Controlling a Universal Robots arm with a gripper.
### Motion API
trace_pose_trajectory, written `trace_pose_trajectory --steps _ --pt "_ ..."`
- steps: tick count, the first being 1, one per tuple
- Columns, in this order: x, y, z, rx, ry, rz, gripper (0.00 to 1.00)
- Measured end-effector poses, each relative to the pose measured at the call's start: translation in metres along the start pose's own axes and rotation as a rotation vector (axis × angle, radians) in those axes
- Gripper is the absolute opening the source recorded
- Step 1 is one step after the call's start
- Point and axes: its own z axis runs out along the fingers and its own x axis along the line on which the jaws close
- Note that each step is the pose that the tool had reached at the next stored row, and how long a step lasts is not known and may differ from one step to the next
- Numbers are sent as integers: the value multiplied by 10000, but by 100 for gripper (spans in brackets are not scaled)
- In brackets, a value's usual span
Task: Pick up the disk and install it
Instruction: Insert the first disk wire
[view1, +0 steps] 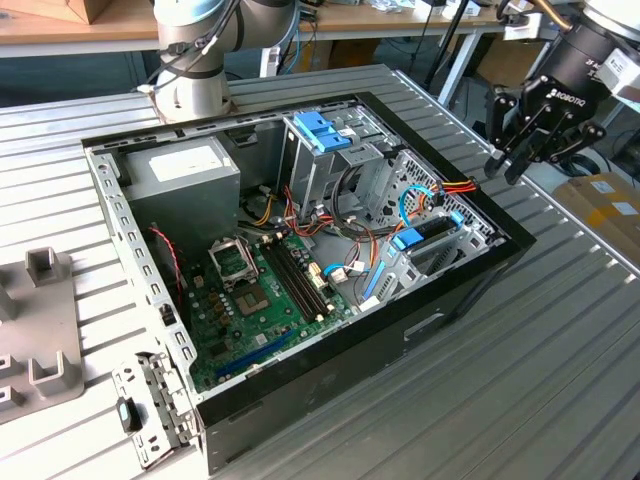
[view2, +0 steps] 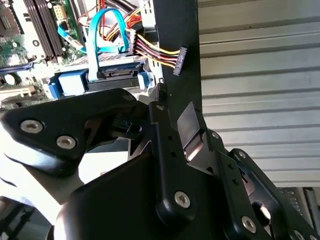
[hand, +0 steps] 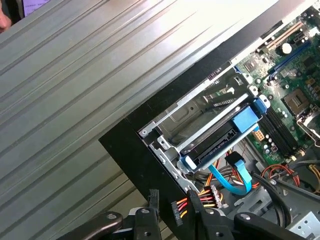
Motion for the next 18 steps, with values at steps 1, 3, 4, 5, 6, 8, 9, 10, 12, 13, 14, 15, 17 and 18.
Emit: trace_pose_trajectory --steps 1,3,4,5,6,8,9,10,12,13,14,15,17,18 --pt "0 0 0 -7 3 -103 36" --pt "0 0 0 -22 11 -308 36" --pt "0 0 0 -28 14 -397 36" --pt "2 -2 0 -33 16 -480 36" --pt "3 -6 0 -38 19 -555 36" --pt "8 -19 -2 -49 24 -698 36" --pt "10 -37 -2 -52 25 -751 36" --pt "9 -50 -2 -53 25 -768 36" --pt "4 -66 -2 -54 26 -777 36" --pt "1 -73 -1 -54 26 -776 36" --pt "-4 -80 0 -54 26 -776 36" --pt "-6 -85 2 -54 26 -777 36" --pt "-11 -97 9 -53 25 -777 36" --pt "-13 -103 12 -49 22 -778 36"
